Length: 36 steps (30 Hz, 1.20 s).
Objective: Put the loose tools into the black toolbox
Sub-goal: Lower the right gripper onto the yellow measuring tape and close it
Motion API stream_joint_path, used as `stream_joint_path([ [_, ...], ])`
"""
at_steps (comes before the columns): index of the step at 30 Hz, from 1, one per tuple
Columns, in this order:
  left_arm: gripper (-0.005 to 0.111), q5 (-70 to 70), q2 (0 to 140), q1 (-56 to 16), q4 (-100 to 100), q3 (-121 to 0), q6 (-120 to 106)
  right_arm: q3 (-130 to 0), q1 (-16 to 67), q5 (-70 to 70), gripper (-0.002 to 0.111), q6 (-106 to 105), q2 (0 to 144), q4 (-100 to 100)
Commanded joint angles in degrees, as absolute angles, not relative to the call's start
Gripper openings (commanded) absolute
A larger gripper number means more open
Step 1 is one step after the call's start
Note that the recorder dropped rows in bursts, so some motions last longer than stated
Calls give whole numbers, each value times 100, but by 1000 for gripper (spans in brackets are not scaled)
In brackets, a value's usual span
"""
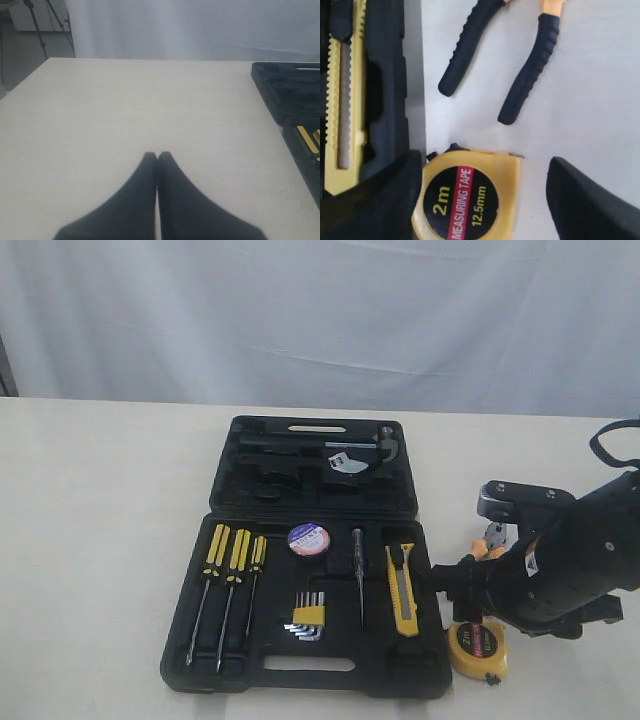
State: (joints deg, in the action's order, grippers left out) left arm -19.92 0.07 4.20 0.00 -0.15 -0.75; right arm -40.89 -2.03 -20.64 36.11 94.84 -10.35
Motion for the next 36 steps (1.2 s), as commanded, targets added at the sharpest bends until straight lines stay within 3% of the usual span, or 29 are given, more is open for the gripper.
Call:
stream_joint_path([
  [1, 0, -1962, 0, 393, 0, 0, -41, -4079, -234, -2107, 67, 3637, 9500, -1110],
  [36, 0, -1962, 0, 393, 0, 0, -41, -4079, 17, -2294, 67, 3785, 10008, -1019],
])
